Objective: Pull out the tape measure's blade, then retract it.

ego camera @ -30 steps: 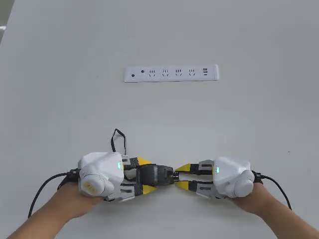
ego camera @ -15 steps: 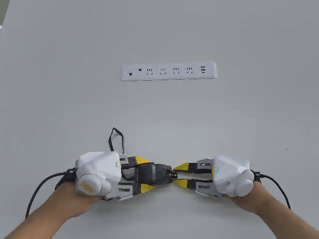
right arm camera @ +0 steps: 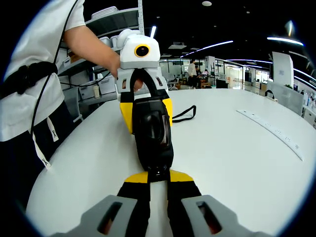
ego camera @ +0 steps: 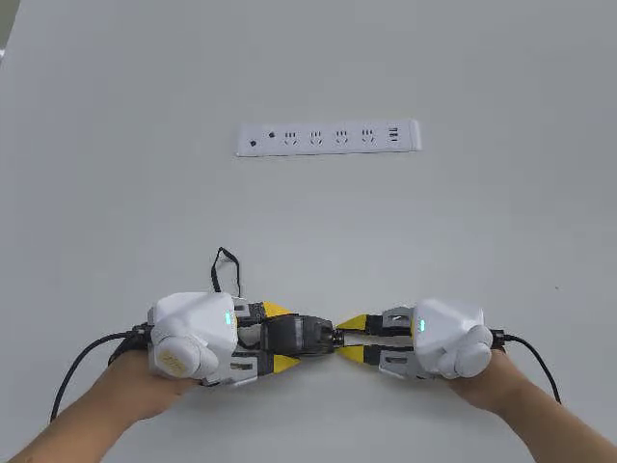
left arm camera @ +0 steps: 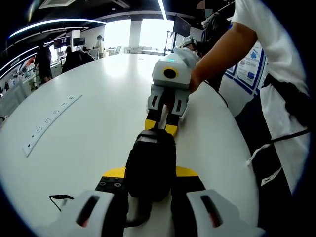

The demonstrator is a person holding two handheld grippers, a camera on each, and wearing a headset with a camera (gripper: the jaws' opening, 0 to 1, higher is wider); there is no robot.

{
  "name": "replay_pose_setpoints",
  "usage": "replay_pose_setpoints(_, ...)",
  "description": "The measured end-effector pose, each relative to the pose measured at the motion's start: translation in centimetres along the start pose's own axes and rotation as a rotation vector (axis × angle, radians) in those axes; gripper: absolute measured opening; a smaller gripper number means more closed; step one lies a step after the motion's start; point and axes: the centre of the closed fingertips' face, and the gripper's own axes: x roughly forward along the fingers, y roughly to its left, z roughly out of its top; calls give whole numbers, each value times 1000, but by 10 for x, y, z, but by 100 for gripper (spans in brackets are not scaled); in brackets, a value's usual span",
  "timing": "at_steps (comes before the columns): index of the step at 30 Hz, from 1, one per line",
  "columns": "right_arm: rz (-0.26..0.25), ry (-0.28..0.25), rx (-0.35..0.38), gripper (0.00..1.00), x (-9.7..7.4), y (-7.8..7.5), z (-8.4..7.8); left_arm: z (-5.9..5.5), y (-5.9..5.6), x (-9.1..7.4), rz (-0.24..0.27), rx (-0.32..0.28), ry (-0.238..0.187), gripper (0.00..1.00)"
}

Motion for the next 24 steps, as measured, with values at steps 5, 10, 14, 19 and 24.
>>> replay_pose_setpoints(5,1,-4,14,10,-1,-1,0,0,0,0,1,-1,1,28)
replay_pose_setpoints(10,7,-3,12,10,-1,0,-1,-2,0,0,-2,7,8,28)
replay_pose_setpoints(14,12,-2,12,9,-1,0,-1,-1,0,0,-6,6,13,28)
replay_pose_setpoints(19,20,-4,21,9,-2,0,-2,-2,0,1,-11,12,18,28)
replay_pose_setpoints(24,25,-2,24,9,-2,0,-1,-2,0,1,-13,14,20,28)
